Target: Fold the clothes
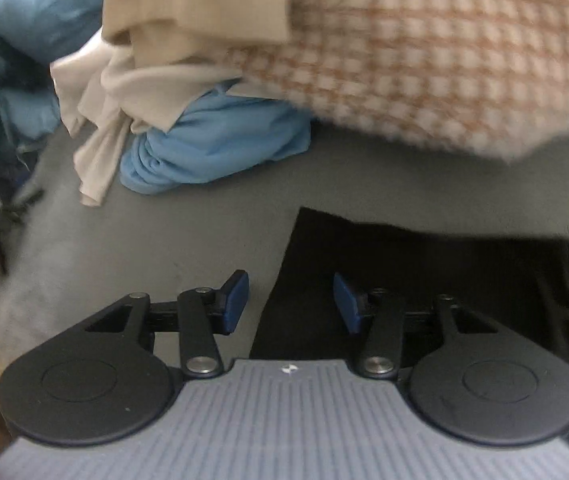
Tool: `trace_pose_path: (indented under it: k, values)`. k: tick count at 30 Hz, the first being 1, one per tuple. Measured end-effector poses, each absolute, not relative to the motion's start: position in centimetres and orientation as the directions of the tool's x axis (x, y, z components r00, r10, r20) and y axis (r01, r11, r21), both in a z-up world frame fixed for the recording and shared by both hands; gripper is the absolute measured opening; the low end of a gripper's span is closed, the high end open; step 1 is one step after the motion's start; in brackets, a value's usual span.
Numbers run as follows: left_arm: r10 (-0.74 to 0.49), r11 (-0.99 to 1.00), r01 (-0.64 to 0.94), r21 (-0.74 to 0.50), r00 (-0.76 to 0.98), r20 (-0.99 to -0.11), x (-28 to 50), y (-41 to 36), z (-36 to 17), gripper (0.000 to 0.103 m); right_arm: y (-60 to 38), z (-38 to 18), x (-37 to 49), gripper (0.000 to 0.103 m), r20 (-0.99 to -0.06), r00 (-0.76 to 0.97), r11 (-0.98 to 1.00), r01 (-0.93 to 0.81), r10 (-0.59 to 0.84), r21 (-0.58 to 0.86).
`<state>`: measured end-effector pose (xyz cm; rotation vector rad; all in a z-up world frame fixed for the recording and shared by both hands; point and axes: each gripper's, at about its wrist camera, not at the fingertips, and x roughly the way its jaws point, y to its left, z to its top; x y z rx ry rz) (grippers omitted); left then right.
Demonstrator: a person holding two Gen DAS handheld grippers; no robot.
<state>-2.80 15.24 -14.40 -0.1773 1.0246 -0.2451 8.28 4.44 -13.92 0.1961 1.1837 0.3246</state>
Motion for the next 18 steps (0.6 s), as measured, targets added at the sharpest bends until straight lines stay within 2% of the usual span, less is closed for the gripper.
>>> trace_pose_path:
  k: [3, 6, 8, 9, 10, 13, 18]
  values:
    - [-0.298, 0.953, 0.125, -0.275, 0.532, -0.793, -3.4, 15.2, -13.4, 0.008, 5.4, -13.9, 7.9, 0.048, -0.889, 0.34, 0.947, -0.197, 0.307, 0.253]
    - [-0.347, 0.937, 0.186, -0.296, 0.596, -0.724, -4.4, 14.9, -11.2, 0.007, 5.4, -13.9, 7.5, 0.045, -0.889, 0.345, 0.944, -0.234, 0.303, 0.231]
    - [-0.378, 0.926, 0.232, -0.299, 0.616, -0.692, -4.9, 14.5, -10.1, 0.007, 4.9, -13.9, 7.2, 0.041, -0.883, 0.35, 0.94, -0.243, 0.314, 0.238]
    - [-0.391, 0.92, 0.255, -0.297, 0.622, -0.678, -5.1, 14.2, -9.6, 0.007, 4.4, -13.8, 7.1, 0.033, -0.879, 0.354, 0.939, -0.243, 0.319, 0.243]
    - [-0.406, 0.914, 0.278, -0.296, 0.628, -0.664, -5.3, 13.9, -9.2, 0.007, 3.7, -13.6, 7.0, 0.023, -0.873, 0.359, 0.937, -0.235, 0.331, 0.258]
    - [-0.456, 0.889, 0.348, -0.296, 0.639, -0.619, -5.9, 13.0, -7.9, 0.007, 0.6, -12.9, 6.4, 0.01, -0.83, 0.389, 0.916, -0.197, 0.4, 0.35]
    - [-0.536, 0.837, 0.48, -0.264, 0.622, -0.571, -7.5, 10.2, -6.0, 0.008, -5.1, -10.0, 4.0, 0.007, -0.698, 0.496, 0.846, -0.168, 0.516, 0.506]
